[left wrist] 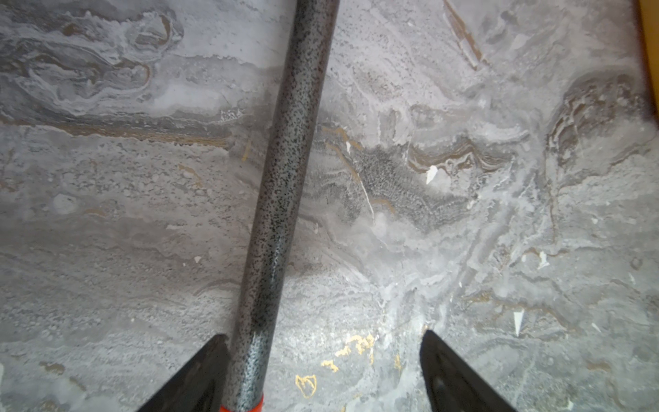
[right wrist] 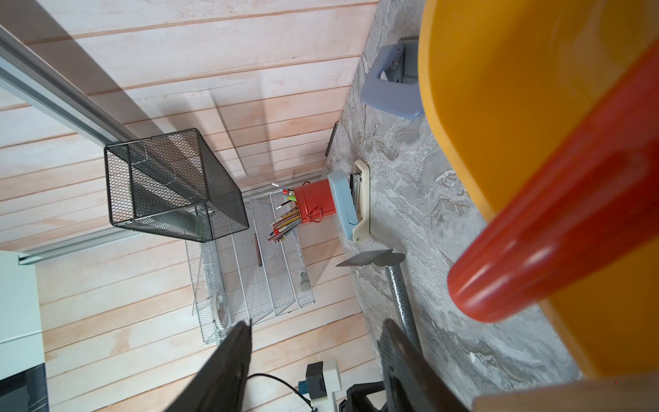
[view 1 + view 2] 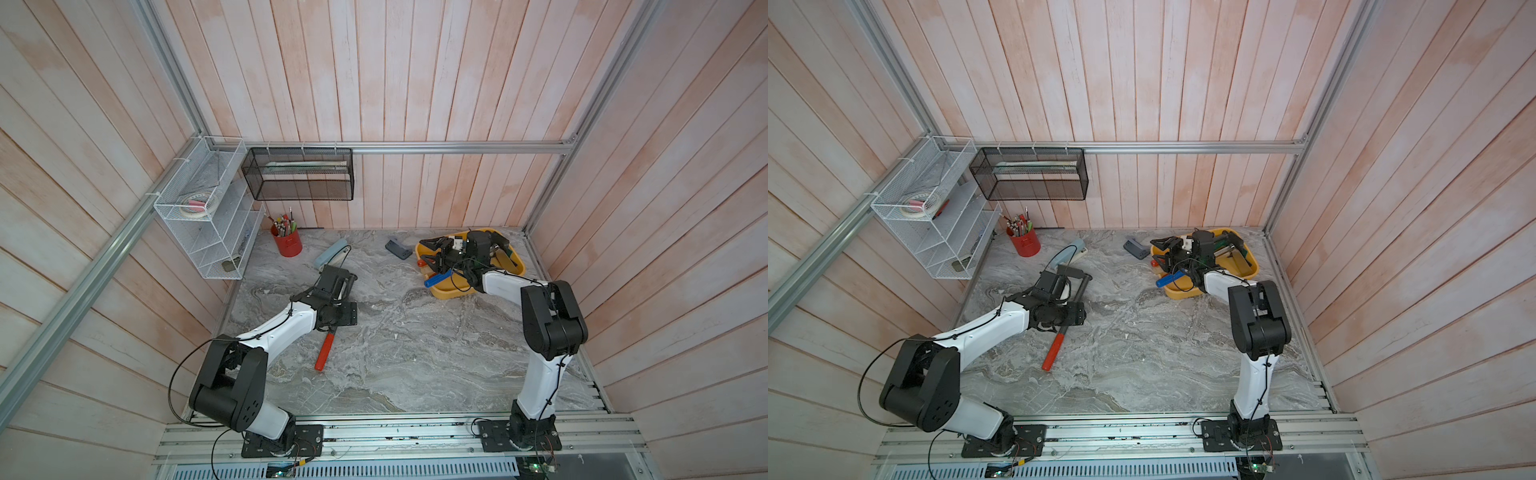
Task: Put the small hoe into the storage box
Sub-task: Place the hoe in the storage box, then pick up the hoe from the center of the board.
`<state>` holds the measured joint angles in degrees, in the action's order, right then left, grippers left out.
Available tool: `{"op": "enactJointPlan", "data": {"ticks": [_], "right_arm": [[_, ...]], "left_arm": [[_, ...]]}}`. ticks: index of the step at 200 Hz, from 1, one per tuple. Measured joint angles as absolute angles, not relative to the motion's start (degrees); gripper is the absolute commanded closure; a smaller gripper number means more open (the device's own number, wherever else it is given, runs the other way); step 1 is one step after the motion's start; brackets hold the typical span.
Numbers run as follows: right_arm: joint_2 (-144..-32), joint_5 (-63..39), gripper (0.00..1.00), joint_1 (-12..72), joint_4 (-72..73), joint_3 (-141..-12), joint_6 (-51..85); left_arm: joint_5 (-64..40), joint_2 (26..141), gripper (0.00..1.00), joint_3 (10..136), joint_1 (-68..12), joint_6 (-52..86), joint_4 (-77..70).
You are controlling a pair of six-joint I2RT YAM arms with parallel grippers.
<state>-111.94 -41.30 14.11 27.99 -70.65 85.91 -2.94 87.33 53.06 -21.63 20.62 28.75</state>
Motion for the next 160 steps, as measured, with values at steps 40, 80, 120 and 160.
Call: {"op": "enactJointPlan", "data": {"ticks": [40, 80, 120, 160], "right_arm": [[-110.4, -41.5, 0.41, 14.1, 25.1, -70.7, 78.8], [-107.3, -40.3, 0.41, 14.1, 19.2, -70.8, 68.7], [-103.3, -35.9, 0.4, 14.1, 11.1, -72.7, 56.6], [-98.7, -30.0, 0.4, 14.1, 4.1, -72.7, 45.7]], "left_arm": [[-2.9, 89.9, 0.15, 54.2, -20.7, 20.6, 28.7], [-2.9, 90.7, 0.15, 54.8, -20.1, 20.4, 28.7], [-2.9, 91.8, 0.16, 56.2, -19.9, 19.6, 28.6], [-3.0, 93.3, 0.17, 56.5, -19.9, 18.8, 28.6]]}}
